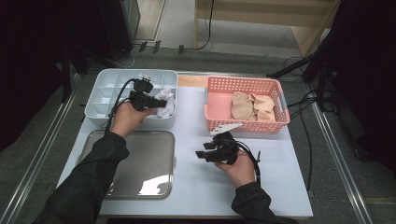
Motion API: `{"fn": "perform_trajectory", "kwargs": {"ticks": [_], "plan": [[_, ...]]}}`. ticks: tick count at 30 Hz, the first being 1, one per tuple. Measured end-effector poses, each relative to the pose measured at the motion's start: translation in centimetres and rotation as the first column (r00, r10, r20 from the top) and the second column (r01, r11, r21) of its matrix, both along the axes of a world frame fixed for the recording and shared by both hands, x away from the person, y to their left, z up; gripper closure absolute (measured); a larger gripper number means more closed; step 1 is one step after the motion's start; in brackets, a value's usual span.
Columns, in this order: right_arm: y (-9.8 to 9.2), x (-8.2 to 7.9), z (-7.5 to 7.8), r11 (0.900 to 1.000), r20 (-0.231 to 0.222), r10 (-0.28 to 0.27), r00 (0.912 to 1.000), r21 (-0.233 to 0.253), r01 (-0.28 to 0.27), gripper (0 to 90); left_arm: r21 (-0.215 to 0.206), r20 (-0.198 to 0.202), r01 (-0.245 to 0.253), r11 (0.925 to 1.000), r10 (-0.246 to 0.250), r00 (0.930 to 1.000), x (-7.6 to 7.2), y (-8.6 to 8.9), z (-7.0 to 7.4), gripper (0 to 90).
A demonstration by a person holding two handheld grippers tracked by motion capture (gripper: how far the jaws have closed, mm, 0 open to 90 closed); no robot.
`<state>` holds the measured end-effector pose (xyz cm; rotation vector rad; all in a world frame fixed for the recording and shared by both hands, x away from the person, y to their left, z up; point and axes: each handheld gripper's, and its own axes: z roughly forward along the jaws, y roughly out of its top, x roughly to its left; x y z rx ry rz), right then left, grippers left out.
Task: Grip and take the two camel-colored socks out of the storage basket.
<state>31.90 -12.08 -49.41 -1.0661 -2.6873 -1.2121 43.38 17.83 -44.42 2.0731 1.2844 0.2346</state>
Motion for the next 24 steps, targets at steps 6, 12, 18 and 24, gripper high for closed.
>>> {"fn": "perform_trajectory", "kwargs": {"ticks": [6,12,18,24], "plan": [[0.2,0.1,-0.2,1.0,-0.003,-0.006,1.0,-0.004,0.006,50.3,-0.021,-0.023,0.002,0.9998,-0.002,0.9997,0.2,-0.1,-0.8,64.4],[0.2,0.2,-0.4,1.0,-0.006,-0.009,0.9999,-0.01,0.009,50.3,-0.046,-0.042,0.013,0.9989,-0.015,0.999,0.2,0.2,-1.2,64.5],[0.0,0.3,-0.3,1.0,-0.008,-0.018,0.9998,-0.015,0.018,50.3,-0.021,-0.053,0.042,0.9989,-0.043,0.9977,-0.1,0.0,-1.1,64.6],[0.0,0.3,-0.4,0.999,-0.011,-0.024,0.9996,-0.022,0.024,50.3,-0.005,-0.064,0.054,0.9985,-0.054,0.9965,-0.3,-0.1,-1.1,64.6]]}}
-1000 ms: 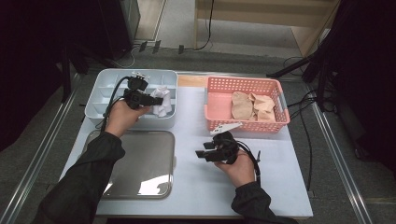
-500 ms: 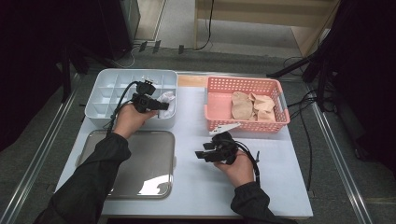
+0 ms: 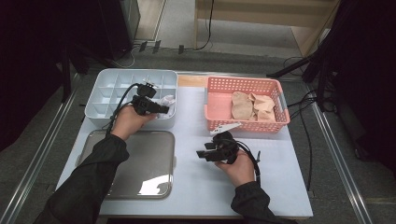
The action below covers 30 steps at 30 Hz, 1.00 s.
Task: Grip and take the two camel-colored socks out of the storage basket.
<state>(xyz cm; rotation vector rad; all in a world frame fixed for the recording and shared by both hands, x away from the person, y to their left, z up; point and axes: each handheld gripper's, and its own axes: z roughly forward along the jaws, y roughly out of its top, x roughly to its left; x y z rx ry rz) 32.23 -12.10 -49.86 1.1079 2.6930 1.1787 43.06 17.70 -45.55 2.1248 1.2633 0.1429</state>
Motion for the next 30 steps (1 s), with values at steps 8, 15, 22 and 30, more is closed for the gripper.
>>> {"fn": "perform_trajectory", "kwargs": {"ticks": [8,15,22,30], "plan": [[-0.1,0.1,0.0,1.0,-0.002,-0.003,1.0,0.0,0.003,50.0,0.007,-0.009,0.026,0.9996,-0.026,0.9996,-0.1,-0.2,-0.2,65.0],[0.0,0.1,-0.1,1.0,-0.002,-0.004,1.0,-0.002,0.004,49.9,-0.002,-0.024,0.03,0.9996,-0.03,0.9993,0.1,-0.3,-0.5,65.1],[-0.1,0.1,0.0,1.0,-0.005,-0.005,1.0,0.0,0.005,49.7,-0.005,-0.023,0.037,0.9993,-0.037,0.9991,0.1,-0.2,-0.4,62.2],[-0.3,0.1,0.1,1.0,-0.002,-0.012,0.9999,0.006,0.012,49.6,-0.018,-0.01,0.013,0.9998,-0.013,0.9999,0.0,0.8,0.6,44.5]]}}
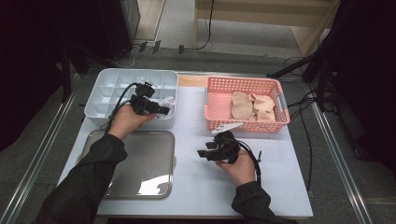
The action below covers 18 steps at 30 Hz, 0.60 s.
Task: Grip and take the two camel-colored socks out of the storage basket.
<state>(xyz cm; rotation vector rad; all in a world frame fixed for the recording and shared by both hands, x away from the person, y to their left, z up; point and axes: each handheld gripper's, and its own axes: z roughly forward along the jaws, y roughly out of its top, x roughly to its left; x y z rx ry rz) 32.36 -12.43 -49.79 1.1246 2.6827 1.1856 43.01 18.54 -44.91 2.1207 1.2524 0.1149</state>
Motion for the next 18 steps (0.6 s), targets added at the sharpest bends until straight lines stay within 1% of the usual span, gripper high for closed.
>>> {"fn": "perform_trajectory", "kwargs": {"ticks": [1,3,7,10,11,14,16,17,18], "plan": [[0.0,0.0,0.0,1.0,0.001,0.001,1.0,0.0,-0.001,49.6,-0.009,0.006,-0.008,0.9999,0.008,0.9999,-0.1,0.2,0.2,43.5],[0.1,0.0,0.0,1.0,-0.003,0.002,1.0,-0.002,-0.002,49.6,-0.019,0.015,-0.006,0.9998,0.006,0.9999,-0.2,0.5,0.6,42.9],[0.1,0.0,0.0,1.0,-0.004,0.0,1.0,-0.003,0.0,49.5,-0.028,0.028,-0.009,0.9996,0.01,0.9996,-0.5,0.8,1.5,42.3],[0.1,0.0,0.0,1.0,-0.004,0.001,1.0,-0.003,-0.001,49.5,-0.002,0.042,-0.004,1.0,0.004,0.9991,-0.5,1.0,2.5,42.0],[0.0,0.0,0.0,1.0,-0.003,0.0,1.0,-0.003,0.0,49.5,-0.006,0.046,-0.006,1.0,0.007,0.9989,-0.6,1.0,2.9,42.0],[0.0,0.0,0.0,1.0,-0.001,0.001,1.0,-0.001,-0.001,49.5,0.003,0.057,-0.003,1.0,0.003,0.9984,-0.7,1.0,4.0,42.6],[0.0,0.0,0.0,1.0,-0.001,0.001,1.0,-0.001,-0.001,49.6,-0.001,0.066,0.0,1.0,0.0,0.9978,-0.8,0.9,4.6,44.6],[0.0,0.0,0.0,1.0,-0.002,0.001,1.0,-0.002,-0.001,49.5,-0.003,0.071,0.012,0.9999,-0.011,0.9974,-0.9,0.8,4.8,50.8],[0.0,0.0,0.0,1.0,-0.002,0.001,1.0,-0.003,-0.001,49.6,-0.008,0.076,0.018,0.9998,-0.017,0.997,-0.9,0.6,5.0,52.8]]}}
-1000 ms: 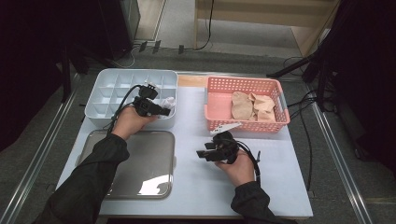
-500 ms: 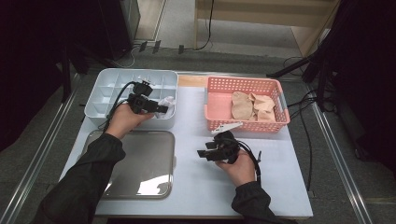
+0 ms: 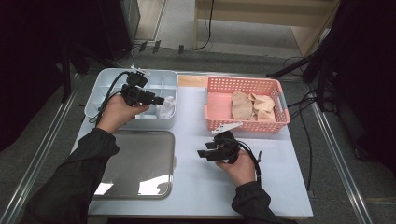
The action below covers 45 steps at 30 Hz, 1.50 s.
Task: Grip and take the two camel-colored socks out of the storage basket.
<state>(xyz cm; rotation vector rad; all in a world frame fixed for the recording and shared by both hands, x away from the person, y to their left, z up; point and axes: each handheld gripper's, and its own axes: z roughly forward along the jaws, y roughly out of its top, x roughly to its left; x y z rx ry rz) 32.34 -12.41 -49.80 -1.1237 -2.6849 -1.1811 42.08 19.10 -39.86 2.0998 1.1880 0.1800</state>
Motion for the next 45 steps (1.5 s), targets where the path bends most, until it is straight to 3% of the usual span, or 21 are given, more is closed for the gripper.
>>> {"fn": "perform_trajectory", "kwargs": {"ticks": [7,10,12,18,24,26,33,45], "plan": [[0.1,0.0,0.0,1.0,-0.004,-0.001,1.0,-0.001,0.001,49.5,0.015,0.013,0.053,0.9985,-0.053,0.9985,0.0,-1.7,0.6,75.0],[0.0,0.0,-0.1,1.0,-0.005,0.0,1.0,-0.002,0.0,49.5,0.03,-0.002,0.073,0.9969,-0.073,0.9973,0.2,-2.3,0.1,87.2],[0.0,0.1,-0.1,1.0,-0.007,0.001,1.0,-0.002,-0.001,49.6,0.037,-0.017,0.065,0.9972,-0.065,0.9978,0.6,-2.4,-0.5,90.0],[0.0,0.1,-0.1,1.0,-0.01,0.001,1.0,-0.001,-0.001,49.6,0.052,-0.042,0.015,0.9985,-0.013,0.999,1.6,-1.7,-1.8,90.0],[0.1,0.0,-0.1,1.0,-0.008,0.003,1.0,-0.001,-0.003,49.6,0.084,-0.06,0.006,0.9964,-0.001,0.9982,2.2,-1.4,-3.0,90.0],[0.1,0.0,-0.1,1.0,-0.009,0.002,1.0,-0.002,-0.002,49.5,0.072,-0.069,0.001,0.9974,0.004,0.9976,2.3,-1.3,-3.4,90.0],[0.0,0.0,-0.1,1.0,-0.009,0.003,1.0,-0.001,-0.003,49.6,0.083,-0.09,0.028,0.9962,-0.021,0.9957,2.3,-2.0,-4.4,90.0],[-0.1,-0.1,-0.1,1.0,-0.012,-0.001,0.9999,-0.004,0.001,49.6,0.06,-0.117,0.054,0.9967,-0.047,0.992,2.3,-2.6,-5.9,90.0]]}}
